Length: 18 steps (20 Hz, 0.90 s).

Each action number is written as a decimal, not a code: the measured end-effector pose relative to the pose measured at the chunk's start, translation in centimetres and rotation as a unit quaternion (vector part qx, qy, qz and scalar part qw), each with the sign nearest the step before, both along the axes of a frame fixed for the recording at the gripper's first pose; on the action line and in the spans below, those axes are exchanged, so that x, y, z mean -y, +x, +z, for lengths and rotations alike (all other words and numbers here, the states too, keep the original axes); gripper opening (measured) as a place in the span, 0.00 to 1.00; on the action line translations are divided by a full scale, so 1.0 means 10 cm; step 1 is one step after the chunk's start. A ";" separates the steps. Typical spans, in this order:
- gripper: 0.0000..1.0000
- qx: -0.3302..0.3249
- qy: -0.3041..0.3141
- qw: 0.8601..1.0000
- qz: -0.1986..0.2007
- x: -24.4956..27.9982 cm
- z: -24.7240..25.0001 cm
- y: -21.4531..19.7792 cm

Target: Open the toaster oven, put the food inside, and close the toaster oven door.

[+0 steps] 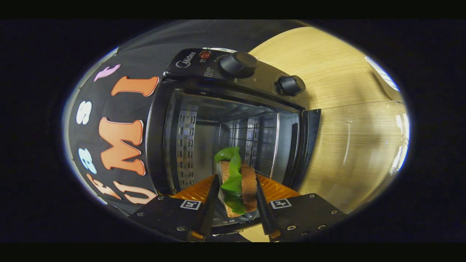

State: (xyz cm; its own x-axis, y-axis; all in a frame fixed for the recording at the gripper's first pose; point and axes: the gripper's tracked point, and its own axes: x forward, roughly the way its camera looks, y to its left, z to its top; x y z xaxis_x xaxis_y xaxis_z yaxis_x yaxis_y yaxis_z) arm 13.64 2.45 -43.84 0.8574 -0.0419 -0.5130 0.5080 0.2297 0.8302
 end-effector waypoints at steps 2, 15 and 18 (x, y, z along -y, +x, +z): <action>0.59 -0.009 -0.009 1.000 0.001 0.04 0.01 -0.06; 0.98 -0.078 -0.042 0.995 0.047 0.01 -0.07 -0.45; 0.99 -0.089 -0.058 0.990 0.089 -0.06 0.05 -0.85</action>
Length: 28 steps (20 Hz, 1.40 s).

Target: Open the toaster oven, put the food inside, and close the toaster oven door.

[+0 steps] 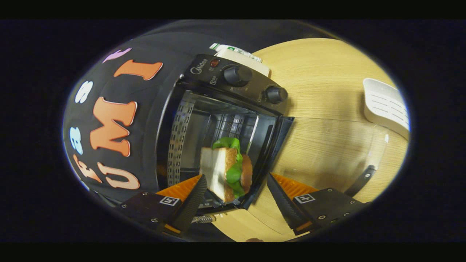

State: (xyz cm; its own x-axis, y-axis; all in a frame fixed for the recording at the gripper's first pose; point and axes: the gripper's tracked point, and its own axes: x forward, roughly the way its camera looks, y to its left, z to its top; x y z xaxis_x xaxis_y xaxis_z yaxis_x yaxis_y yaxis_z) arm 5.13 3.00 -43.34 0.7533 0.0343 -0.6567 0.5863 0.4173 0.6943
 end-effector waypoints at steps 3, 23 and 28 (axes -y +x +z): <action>0.98 -0.001 -0.022 0.999 0.046 0.00 0.17 -0.40; 0.99 -0.068 -0.407 0.832 0.372 0.28 -0.50 -1.64; 0.99 -0.077 -0.426 0.818 0.380 0.33 -0.68 -1.46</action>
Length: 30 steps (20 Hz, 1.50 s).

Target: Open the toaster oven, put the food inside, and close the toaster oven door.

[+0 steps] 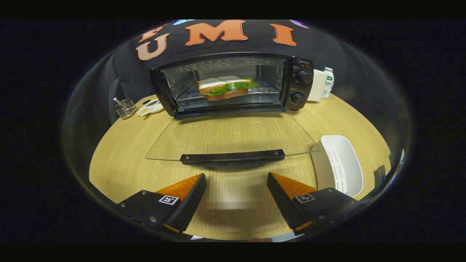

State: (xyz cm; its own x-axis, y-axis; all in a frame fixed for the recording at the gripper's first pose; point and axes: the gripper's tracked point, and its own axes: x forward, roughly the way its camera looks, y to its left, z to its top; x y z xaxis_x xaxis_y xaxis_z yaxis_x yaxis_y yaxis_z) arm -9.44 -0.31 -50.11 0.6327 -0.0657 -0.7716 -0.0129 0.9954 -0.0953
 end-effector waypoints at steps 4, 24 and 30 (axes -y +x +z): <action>0.99 -0.002 -0.006 1.000 0.009 -0.01 0.02 0.06; 0.99 0.098 0.000 0.995 0.020 -0.22 1.24 0.70; 1.00 0.124 0.029 0.992 0.006 -0.25 1.48 1.02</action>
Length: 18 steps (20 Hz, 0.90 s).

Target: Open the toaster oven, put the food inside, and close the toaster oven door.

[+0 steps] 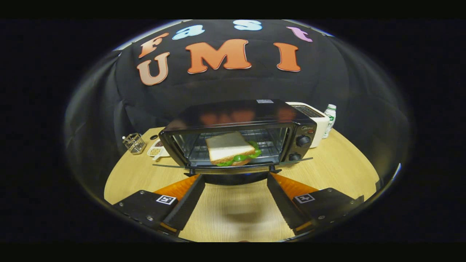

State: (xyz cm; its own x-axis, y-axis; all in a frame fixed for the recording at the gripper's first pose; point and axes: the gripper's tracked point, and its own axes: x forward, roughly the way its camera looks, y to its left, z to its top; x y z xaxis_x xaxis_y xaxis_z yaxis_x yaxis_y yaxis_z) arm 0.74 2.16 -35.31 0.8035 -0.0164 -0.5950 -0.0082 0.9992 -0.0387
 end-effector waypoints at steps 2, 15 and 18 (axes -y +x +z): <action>1.00 0.011 0.007 1.000 -0.001 -0.01 0.06 0.17; 1.00 0.035 0.025 0.999 -0.020 0.03 0.39 0.60; 0.99 0.050 0.031 0.998 -0.028 0.11 0.71 0.55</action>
